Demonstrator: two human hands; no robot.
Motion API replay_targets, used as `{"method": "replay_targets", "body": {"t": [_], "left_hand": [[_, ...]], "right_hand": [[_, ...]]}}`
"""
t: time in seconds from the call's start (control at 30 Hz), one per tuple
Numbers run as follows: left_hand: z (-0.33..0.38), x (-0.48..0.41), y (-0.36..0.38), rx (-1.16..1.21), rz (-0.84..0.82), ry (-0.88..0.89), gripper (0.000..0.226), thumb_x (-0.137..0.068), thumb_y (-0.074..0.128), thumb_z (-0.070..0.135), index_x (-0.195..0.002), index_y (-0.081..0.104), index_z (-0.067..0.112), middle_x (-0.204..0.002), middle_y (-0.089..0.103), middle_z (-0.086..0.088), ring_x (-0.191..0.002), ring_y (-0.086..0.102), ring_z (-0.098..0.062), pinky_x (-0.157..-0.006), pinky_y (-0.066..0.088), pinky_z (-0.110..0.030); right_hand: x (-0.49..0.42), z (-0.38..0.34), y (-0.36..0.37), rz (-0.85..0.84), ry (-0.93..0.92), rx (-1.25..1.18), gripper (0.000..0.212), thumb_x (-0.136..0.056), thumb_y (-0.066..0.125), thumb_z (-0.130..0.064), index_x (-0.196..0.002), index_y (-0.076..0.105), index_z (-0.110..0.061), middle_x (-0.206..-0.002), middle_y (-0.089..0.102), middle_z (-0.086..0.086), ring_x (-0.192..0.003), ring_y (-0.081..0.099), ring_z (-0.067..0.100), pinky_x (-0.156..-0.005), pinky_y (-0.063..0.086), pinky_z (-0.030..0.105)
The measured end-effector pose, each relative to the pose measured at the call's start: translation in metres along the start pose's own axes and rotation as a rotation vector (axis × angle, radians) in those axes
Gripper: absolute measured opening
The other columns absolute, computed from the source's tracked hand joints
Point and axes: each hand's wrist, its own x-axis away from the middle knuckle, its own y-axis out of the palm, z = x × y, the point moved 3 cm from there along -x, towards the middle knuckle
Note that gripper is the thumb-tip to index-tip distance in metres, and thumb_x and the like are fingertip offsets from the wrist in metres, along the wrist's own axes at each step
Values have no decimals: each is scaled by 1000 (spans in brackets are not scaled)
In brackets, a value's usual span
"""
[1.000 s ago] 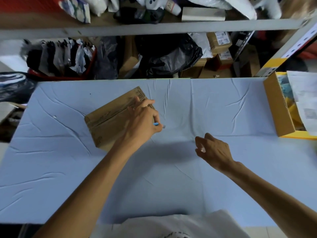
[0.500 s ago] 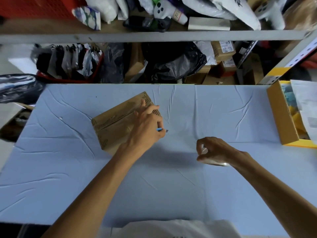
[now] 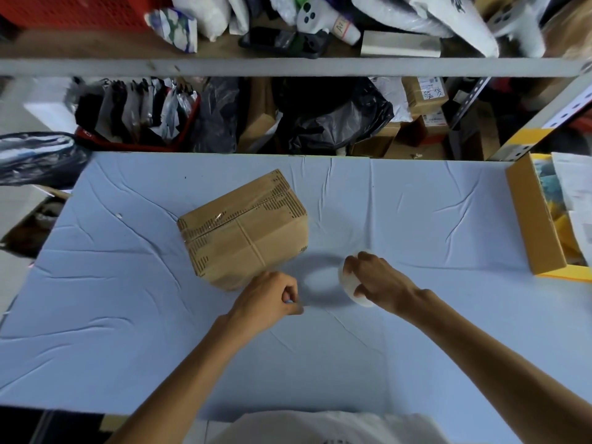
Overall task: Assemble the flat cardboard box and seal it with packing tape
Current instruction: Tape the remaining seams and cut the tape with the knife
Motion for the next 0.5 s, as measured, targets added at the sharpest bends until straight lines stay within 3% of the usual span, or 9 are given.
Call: {"method": "replay_targets", "body": {"t": [0.07,0.2,0.27,0.33,0.43,0.5], "left_hand": [[-14,-6,14,37,-26,-83,28,-70,82,29,-78,60,16,-66,55,10,-63,49,-4,-56,35,-17],[-33,-20,34,7,-70,-153,35,-75,79,30,-87,51,13,-75,54,11,-87,56,-17,-70,38,-25],[-35,-23,39,-66,-110,-165,40,-80,71,38,-98,54,8,-93,64,0,-100,60,-24,-77,44,-29],[-30,-24,38,-190,-142,-133,53,-83,65,45,-114,52,5,-116,59,-11,-112,56,-28,-88,47,-37],[-2,-17,15,-227,-130,16,41,-86,63,40,-114,52,13,-118,57,-4,-107,56,-21,-89,46,-35],[27,-9,-16,-81,-60,131,26,-85,65,37,-103,59,19,-104,64,4,-94,61,-12,-83,50,-32]], "right_hand": [[-2,-4,7,-31,35,-37,45,-82,66,-14,-124,51,-9,-118,52,11,-110,52,31,-89,46,36],[-13,-13,18,-80,38,67,58,-74,79,-24,-123,52,-10,-115,60,10,-106,59,30,-89,48,38],[-19,-17,21,-95,21,117,60,-72,81,-25,-122,52,-7,-112,63,11,-103,62,30,-84,49,35],[-24,-21,21,-101,1,150,56,-72,81,-22,-116,52,-4,-101,65,10,-98,65,30,-71,45,30],[-22,-22,22,-45,-57,157,33,-79,74,-13,-93,44,-8,-65,44,-6,-78,63,29,-62,37,30],[-20,-21,24,-35,-66,96,26,-84,64,-6,-86,39,-10,-59,35,-12,-72,56,26,-63,39,31]]}}
